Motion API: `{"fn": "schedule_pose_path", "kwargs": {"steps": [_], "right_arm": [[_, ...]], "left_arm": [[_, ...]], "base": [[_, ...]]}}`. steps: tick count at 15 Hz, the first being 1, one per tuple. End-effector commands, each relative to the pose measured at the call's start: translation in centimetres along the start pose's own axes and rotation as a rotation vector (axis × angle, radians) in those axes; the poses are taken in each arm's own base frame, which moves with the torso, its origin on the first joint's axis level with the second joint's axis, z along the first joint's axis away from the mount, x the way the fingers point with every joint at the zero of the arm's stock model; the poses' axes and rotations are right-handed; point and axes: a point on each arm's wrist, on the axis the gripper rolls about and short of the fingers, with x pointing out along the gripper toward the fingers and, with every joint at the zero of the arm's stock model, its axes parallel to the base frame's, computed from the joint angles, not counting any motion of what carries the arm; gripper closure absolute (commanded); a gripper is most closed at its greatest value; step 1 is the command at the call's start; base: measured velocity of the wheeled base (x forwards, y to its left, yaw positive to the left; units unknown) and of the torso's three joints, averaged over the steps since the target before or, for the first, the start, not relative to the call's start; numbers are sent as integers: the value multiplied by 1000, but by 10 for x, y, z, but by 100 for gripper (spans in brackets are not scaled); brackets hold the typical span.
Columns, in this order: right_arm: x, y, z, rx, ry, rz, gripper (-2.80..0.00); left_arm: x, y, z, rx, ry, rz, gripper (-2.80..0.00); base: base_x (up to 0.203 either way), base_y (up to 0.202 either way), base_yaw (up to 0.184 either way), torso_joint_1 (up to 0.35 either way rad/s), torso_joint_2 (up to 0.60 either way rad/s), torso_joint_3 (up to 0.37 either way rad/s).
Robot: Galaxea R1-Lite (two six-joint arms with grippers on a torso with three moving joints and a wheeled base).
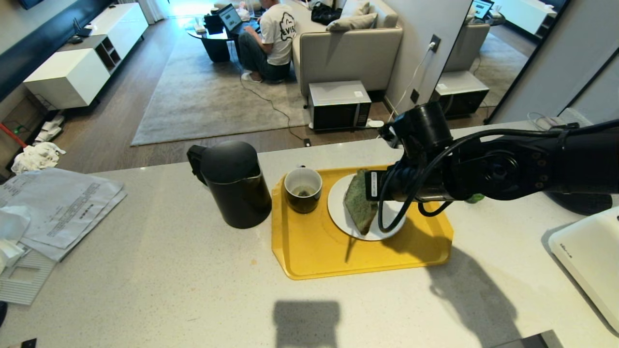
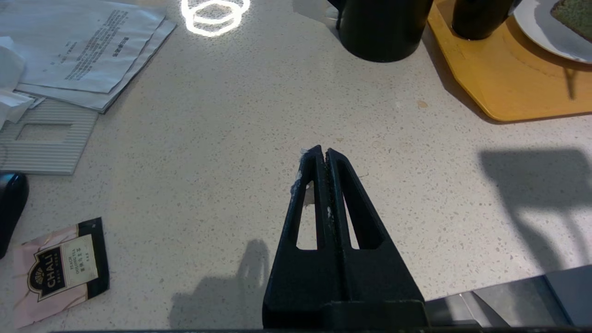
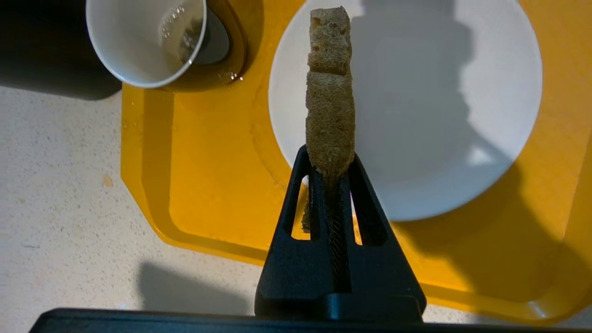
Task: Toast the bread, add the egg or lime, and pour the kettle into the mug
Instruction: Put the baked bread on a plate
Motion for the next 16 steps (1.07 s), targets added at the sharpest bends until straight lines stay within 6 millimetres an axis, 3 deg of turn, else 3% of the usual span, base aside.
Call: {"fn": "schedule_pose_path", "kwargs": {"steps": [1,5,9,16], "right_arm": [[7,3,7,5,-22,6,0],[14,6,14,11,-45,8,0],[28,4,7,12,-24,-36,0],[44,-30,-2,36,7,-173,0]], "left_arm": [[0,0,0,0,-1,0,0],[0,0,0,0,-1,0,0],[0,0,0,0,-1,0,0],[0,0,0,0,-1,0,0]], "base": [[0,0,0,0,0,0],[0,0,0,0,0,0],[0,0,0,0,0,0],[0,0,0,0,0,0]]}}
